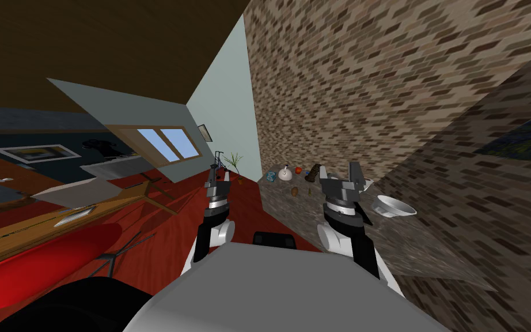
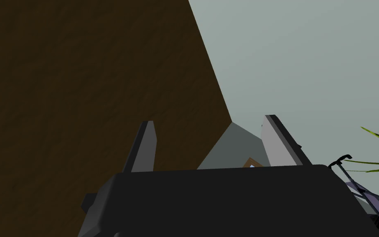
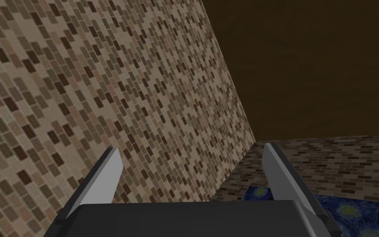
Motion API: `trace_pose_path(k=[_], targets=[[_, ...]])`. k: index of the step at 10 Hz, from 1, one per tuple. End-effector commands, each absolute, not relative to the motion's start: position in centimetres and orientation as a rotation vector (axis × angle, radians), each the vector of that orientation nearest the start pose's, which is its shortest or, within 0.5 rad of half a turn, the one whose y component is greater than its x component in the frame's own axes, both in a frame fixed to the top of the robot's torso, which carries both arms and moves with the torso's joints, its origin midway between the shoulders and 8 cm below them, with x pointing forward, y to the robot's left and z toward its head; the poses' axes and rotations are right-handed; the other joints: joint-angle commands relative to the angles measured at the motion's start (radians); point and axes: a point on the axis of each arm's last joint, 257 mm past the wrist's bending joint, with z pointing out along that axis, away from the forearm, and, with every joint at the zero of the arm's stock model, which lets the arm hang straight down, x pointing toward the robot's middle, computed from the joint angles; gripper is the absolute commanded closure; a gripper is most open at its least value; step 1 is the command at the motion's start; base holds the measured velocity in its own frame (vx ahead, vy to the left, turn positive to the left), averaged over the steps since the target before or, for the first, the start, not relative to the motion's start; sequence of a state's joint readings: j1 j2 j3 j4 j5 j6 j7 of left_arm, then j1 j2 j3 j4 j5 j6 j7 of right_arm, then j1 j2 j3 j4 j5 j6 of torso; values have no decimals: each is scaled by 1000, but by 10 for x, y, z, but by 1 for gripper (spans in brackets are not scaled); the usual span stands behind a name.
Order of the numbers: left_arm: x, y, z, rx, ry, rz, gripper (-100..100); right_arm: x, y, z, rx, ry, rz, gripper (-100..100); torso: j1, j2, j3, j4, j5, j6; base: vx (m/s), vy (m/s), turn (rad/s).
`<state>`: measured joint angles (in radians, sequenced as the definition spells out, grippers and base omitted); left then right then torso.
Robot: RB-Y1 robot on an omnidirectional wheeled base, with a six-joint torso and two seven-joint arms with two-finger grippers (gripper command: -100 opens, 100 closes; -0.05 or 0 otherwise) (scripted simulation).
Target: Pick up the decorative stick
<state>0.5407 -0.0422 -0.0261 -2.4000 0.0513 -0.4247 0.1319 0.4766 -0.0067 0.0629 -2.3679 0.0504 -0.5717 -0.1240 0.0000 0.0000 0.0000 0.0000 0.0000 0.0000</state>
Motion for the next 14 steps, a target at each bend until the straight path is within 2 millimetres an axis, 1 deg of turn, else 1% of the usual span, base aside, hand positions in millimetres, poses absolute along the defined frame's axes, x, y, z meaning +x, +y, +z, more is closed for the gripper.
trace_pose_path(k=[1, 3, 5, 6, 7, 8, 9, 10, 11, 12, 13, 14], targets=[[329, 283, 51, -760, 498, -1470, 0, 315, -237, 77, 502, 534, 1488, -100, 0, 0, 0, 0, 0, 0, -18, -6, 6], [329, 283, 51, -760, 498, -1470, 0, 316, -223, 69, 459, 611, 1462, -100, -1, 2, 1, 0, 0, 0, -45, -20, 11], [329, 283, 51, -760, 498, -1470, 0, 316, -205, 55, 408, 704, 1425, -100, -2, 4, 2, 1, 0, 0, -62, -19, 24], [329, 283, 51, -760, 498, -1470, 0, 315, -203, 54, 398, 716, 1423, -100, -1, 4, 3, 1, 0, 0, -52, -13, 8], [329, 283, 51, -760, 498, -1470, 0, 315, -193, 45, 366, 768, 1399, -100, -1, 4, 2, 1, 0, 0, -54, -12, 24], [329, 283, 51, -760, 498, -1470, 0, 315, -192, 44, 360, 776, 1400, -100, -1, 4, 2, 1, 0, 0, -37, -13, 9], [329, 283, 51, -760, 498, -1470, 0, 313, -181, 33, 324, 832, 1374, -100, -1, 3, 2, 1, 0, 0, -35, -15, 31], [329, 283, 51, -760, 498, -1470, 0, 313, -180, 32, 316, 841, 1375, -100, -1, 3, 2, 1, 0, 0, -34, -16, 13], [329, 283, 51, -760, 498, -1470, 0, 310, -168, 20, 277, 898, 1348, -100, -1, 3, 2, 1, 0, 0, -48, -21, 31], [329, 283, 51, -760, 498, -1470, 0, 310, -167, 19, 266, 909, 1348, -100, -2, 3, 2, 1, 0, 0, -40, -15, 23], [329, 283, 51, -760, 498, -1470, 0, 306, -156, 6, 228, 961, 1320, -100, -1, 3, 2, 1, 0, 0, -48, -12, 41], [329, 283, 51, -760, 498, -1470, 0, 305, -154, 4, 211, 979, 1320, -100, -1, 3, 2, 1, 0, 0, -41, -9, 21]])
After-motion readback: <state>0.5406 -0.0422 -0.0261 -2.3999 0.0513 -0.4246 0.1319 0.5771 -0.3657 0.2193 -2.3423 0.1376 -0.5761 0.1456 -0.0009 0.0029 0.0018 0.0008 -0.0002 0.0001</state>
